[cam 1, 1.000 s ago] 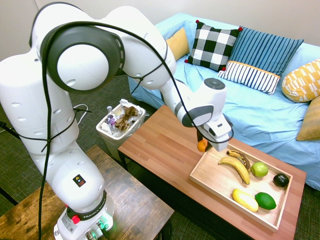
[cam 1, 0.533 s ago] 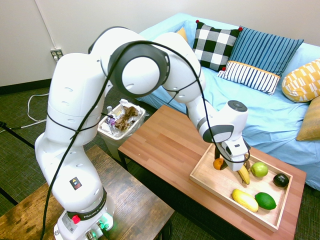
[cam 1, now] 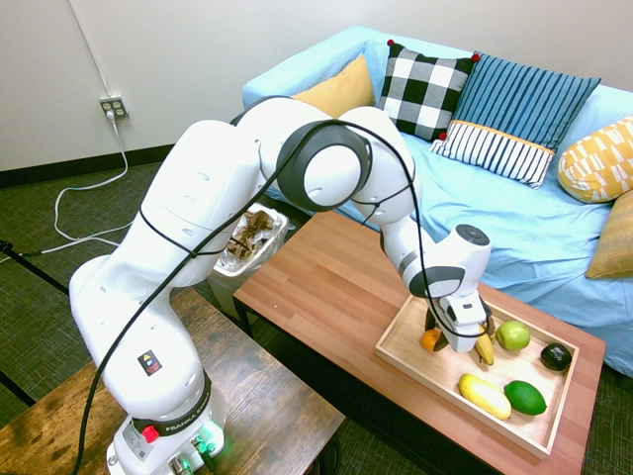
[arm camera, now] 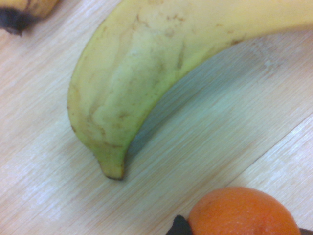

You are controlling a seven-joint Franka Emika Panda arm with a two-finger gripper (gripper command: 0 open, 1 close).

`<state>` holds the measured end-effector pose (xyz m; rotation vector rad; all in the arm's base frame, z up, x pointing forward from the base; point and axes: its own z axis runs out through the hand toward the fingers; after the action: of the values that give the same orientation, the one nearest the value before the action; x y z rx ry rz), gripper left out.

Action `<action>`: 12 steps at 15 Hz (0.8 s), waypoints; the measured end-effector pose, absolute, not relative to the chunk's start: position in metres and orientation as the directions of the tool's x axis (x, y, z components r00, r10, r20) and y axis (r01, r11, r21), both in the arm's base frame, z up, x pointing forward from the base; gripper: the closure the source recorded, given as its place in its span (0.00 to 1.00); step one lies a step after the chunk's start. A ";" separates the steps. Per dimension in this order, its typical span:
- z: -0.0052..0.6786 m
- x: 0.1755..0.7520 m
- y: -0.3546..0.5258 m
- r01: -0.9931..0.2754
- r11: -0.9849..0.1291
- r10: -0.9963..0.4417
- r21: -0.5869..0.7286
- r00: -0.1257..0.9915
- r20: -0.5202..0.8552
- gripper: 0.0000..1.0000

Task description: Put the tangerine in the tray

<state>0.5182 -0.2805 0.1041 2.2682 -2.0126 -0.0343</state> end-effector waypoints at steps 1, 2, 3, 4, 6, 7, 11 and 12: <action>0.100 0.519 -0.280 -0.988 -0.116 -0.991 0.100 0.122 0.054 0.00; 0.100 0.519 -0.280 -0.988 -0.117 -0.991 0.100 0.123 0.054 0.00; 0.100 0.519 -0.280 -0.988 -0.118 -0.991 0.100 0.124 0.054 0.00; 0.100 0.519 -0.280 -0.988 -0.120 -0.991 0.100 0.125 0.053 0.00; 0.099 0.519 -0.281 -0.987 -0.124 -0.990 0.100 0.129 0.052 0.00; 0.099 0.518 -0.281 -0.987 -0.125 -0.990 0.099 0.131 0.049 0.00; 0.104 0.518 -0.285 -0.986 -0.140 -0.989 0.088 0.144 0.045 0.00; 0.108 0.519 -0.287 -0.986 -0.143 -0.988 0.081 0.147 0.046 0.00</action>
<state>0.5194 -0.2871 0.1085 2.3077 -1.9939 -0.0280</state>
